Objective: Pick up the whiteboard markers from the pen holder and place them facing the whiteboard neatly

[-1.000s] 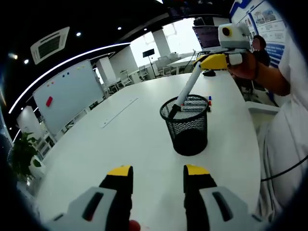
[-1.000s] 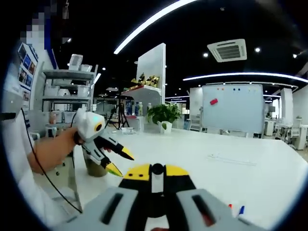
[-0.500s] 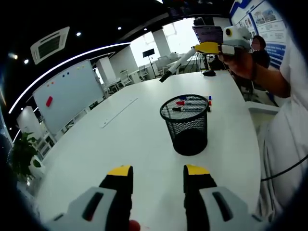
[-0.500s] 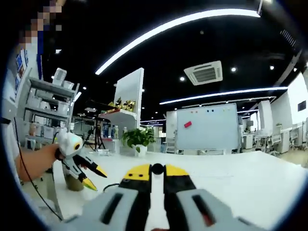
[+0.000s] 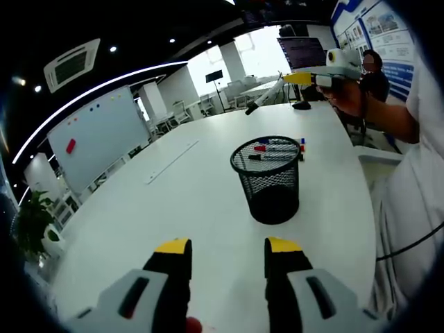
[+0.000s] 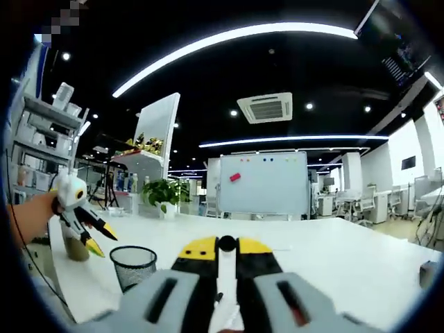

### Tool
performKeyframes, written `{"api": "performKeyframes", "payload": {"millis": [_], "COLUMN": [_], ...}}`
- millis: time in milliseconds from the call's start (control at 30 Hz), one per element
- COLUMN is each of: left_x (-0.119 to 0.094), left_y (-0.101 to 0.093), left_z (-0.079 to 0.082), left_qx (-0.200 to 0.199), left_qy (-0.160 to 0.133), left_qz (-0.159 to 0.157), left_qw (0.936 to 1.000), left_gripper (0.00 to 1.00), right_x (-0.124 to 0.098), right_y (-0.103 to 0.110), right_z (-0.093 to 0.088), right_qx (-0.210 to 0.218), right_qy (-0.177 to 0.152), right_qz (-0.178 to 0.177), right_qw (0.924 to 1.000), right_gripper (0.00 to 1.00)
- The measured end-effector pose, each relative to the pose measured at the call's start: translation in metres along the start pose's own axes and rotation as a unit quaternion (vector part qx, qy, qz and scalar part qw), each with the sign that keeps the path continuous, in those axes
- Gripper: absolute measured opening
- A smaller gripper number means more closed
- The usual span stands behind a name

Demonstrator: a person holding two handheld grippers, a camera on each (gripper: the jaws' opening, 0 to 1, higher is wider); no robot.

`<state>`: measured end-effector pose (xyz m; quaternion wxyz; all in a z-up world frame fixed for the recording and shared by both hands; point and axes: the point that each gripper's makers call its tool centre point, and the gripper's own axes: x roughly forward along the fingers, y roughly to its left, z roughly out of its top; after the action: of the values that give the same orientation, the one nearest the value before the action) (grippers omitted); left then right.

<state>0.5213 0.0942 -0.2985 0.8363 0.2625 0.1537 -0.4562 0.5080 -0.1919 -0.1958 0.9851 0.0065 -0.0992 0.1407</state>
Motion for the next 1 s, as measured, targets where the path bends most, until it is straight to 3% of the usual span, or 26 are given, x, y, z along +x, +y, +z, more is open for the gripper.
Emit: {"api": "performKeyframes", "payload": {"millis": [433,1000], "left_x": [0.001,0.001], "left_y": [0.0,-0.001], "left_z": [-0.001,-0.004], "left_qx": [0.001,0.003], "left_qy": [0.002,0.006], "left_qz": [0.0,0.0], "left_qw": [1.0,1.0], "left_gripper": [0.44,0.44], "right_x": [-0.014,-0.025], "right_y": [-0.036,-0.05], "right_z": [-0.008,-0.028], "right_qx": [-0.01,-0.022], "right_qy": [-0.002,0.014], "right_qz": [-0.081,-0.129], "right_qw": [0.9967,0.9914], "right_gripper": [0.07,0.07]}}
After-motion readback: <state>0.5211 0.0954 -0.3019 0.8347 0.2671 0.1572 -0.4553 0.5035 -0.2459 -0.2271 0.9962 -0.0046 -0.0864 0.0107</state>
